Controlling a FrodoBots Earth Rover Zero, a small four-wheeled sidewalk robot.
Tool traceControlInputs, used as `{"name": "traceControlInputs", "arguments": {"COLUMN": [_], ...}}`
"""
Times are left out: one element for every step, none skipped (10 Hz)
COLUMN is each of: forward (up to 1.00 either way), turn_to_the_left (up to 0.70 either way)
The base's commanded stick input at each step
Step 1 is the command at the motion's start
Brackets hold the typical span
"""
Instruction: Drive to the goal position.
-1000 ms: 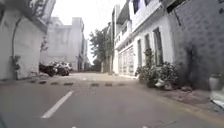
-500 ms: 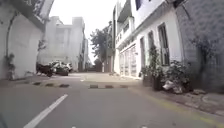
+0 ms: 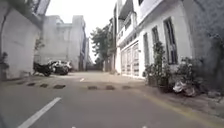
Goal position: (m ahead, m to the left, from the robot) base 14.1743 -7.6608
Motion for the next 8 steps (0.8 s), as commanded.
{"name": "traceControlInputs", "arguments": {"forward": [0.85,0.85,0.85,0.85,0.85,0.85,0.85,0.85], "turn_to_the_left": [0.00,0.00,0.00,0.00,0.00,0.00,0.00,0.00]}}
